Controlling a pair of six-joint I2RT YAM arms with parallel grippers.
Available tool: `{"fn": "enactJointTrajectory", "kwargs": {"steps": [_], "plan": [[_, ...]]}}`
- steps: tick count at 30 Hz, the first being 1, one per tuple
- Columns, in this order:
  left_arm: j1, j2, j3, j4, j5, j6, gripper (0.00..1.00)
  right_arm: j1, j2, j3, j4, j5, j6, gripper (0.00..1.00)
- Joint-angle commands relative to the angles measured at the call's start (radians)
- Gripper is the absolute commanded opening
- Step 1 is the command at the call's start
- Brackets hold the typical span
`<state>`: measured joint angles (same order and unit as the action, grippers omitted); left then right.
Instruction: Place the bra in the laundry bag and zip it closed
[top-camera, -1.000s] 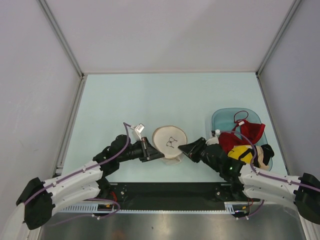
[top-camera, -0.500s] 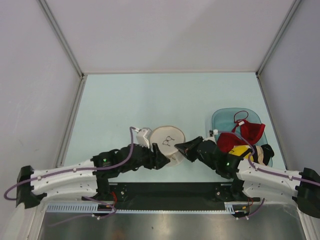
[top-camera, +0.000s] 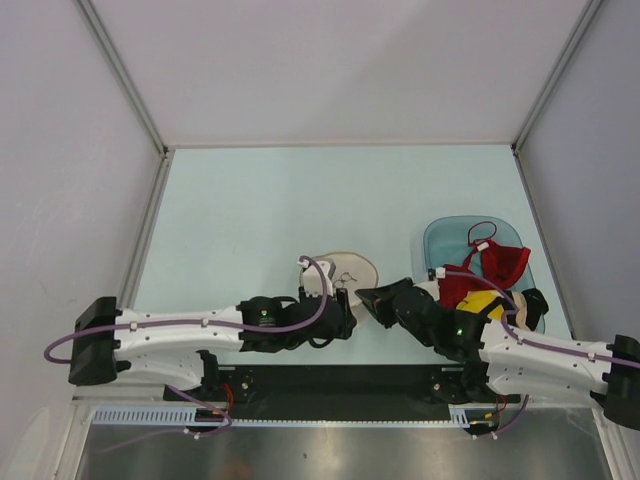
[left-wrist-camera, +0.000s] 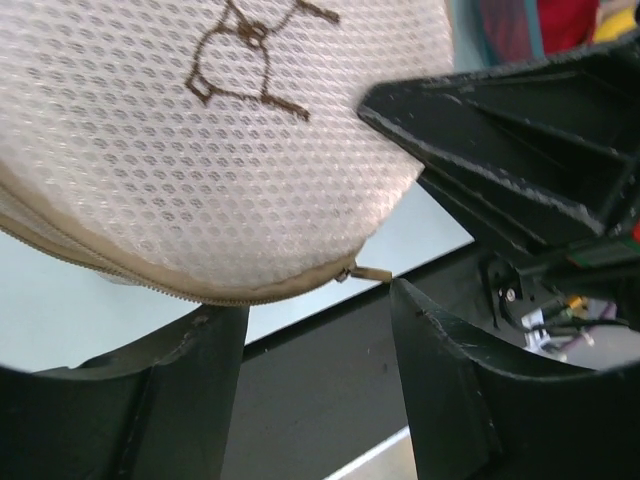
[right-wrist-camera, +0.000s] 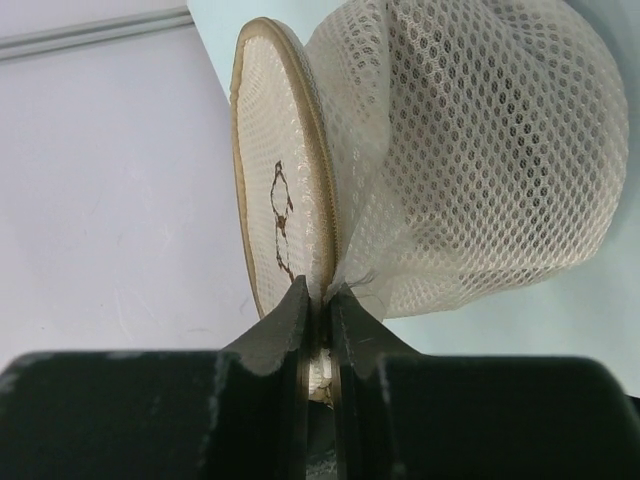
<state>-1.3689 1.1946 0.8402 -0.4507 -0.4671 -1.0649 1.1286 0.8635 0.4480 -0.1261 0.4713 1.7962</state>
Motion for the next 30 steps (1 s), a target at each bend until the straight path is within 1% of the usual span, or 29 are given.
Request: {"fn": "enactJointTrajectory", "kwargs": {"steps": [1, 2, 3, 4, 11, 14, 16, 17, 22, 23, 25, 26, 29, 30], "plan": [[-0.007, 0.063, 0.092, -0.059, -0.088, -0.069, 0.62, 0.017, -0.004, 0.047, -0.044, 0.099, 0.042, 0.07], [-0.007, 0.075, 0.103, -0.065, -0.094, -0.075, 0.61, 0.02, 0.0, 0.052, -0.044, 0.102, 0.043, 0.07], [-0.009, 0.085, 0.112, -0.072, -0.1, -0.085, 0.56, 0.023, 0.009, 0.057, -0.049, 0.105, 0.043, 0.07], [-0.009, 0.101, 0.128, -0.077, -0.113, -0.09, 0.54, 0.028, 0.014, 0.064, -0.053, 0.112, 0.045, 0.07], [-0.01, 0.149, 0.168, -0.079, -0.151, -0.087, 0.55, 0.053, 0.038, 0.081, -0.055, 0.13, 0.052, 0.07], [-0.01, 0.152, 0.166, -0.079, -0.171, -0.09, 0.51, 0.062, 0.04, 0.087, -0.067, 0.133, 0.052, 0.07], [-0.01, 0.152, 0.169, -0.088, -0.185, -0.09, 0.43, 0.068, 0.039, 0.089, -0.075, 0.141, 0.054, 0.07], [-0.009, 0.148, 0.168, -0.095, -0.198, -0.095, 0.35, 0.071, 0.037, 0.09, -0.079, 0.144, 0.052, 0.07], [-0.009, 0.126, 0.152, -0.103, -0.196, -0.072, 0.16, 0.071, 0.016, 0.09, -0.11, 0.156, 0.051, 0.07], [-0.009, 0.12, 0.146, -0.102, -0.194, -0.066, 0.09, 0.074, 0.008, 0.092, -0.124, 0.159, 0.046, 0.07], [-0.009, 0.106, 0.123, -0.1, -0.173, -0.049, 0.04, 0.068, -0.006, 0.092, -0.136, 0.167, 0.029, 0.05], [-0.009, 0.1, 0.116, -0.095, -0.163, -0.038, 0.0, 0.065, -0.017, 0.092, -0.147, 0.173, 0.023, 0.04], [-0.009, 0.07, 0.079, -0.072, -0.114, 0.002, 0.0, 0.051, -0.027, 0.098, -0.158, 0.168, -0.012, 0.01], [-0.009, 0.045, 0.054, -0.042, -0.088, 0.025, 0.0, 0.042, -0.032, 0.103, -0.164, 0.168, -0.027, 0.01]]}}
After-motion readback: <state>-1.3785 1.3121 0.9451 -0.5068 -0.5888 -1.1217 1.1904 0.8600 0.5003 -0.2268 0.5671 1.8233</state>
